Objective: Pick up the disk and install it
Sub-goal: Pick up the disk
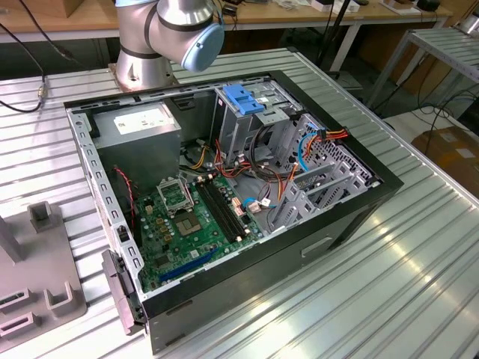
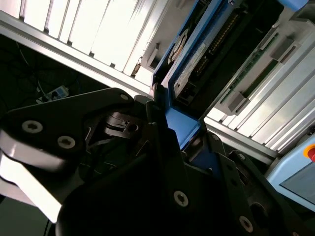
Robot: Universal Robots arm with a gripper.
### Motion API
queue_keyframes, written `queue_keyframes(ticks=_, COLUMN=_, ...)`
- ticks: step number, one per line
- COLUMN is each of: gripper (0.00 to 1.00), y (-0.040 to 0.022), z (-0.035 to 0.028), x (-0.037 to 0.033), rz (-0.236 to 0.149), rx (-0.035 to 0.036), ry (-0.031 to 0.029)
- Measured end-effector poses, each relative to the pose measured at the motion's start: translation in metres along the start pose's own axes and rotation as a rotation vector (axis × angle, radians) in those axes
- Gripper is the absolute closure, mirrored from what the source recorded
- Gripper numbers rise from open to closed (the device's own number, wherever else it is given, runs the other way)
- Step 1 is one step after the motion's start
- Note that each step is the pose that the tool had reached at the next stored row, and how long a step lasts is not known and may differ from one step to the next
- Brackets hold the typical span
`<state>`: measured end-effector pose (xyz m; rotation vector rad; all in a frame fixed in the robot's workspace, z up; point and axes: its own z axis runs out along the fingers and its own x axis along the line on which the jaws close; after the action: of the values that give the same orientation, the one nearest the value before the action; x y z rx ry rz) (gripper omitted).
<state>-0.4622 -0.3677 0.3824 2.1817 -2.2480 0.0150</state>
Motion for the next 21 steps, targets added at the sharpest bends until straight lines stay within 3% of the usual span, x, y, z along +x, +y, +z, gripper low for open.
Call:
queue_keyframes(ticks=4, gripper=0.63, y=0.0, z=-0.0006, x=0.0, rz=0.0, rx=-0.0003, ry=0.0001)
queue_keyframes(ticks=8, gripper=0.63, y=0.0, z=-0.0097, x=0.0001, rz=0.0, rx=0.0, ry=-0.0005)
queue_keyframes(ticks=14, gripper=0.63, y=0.0, z=-0.0181, x=0.0003, rz=0.0, rx=0.0, ry=-0.0005)
queue_keyframes(ticks=21, gripper=0.63, y=0.0, z=-0.0341, x=0.0005, rz=0.0, rx=0.0, ry=-0.0005)
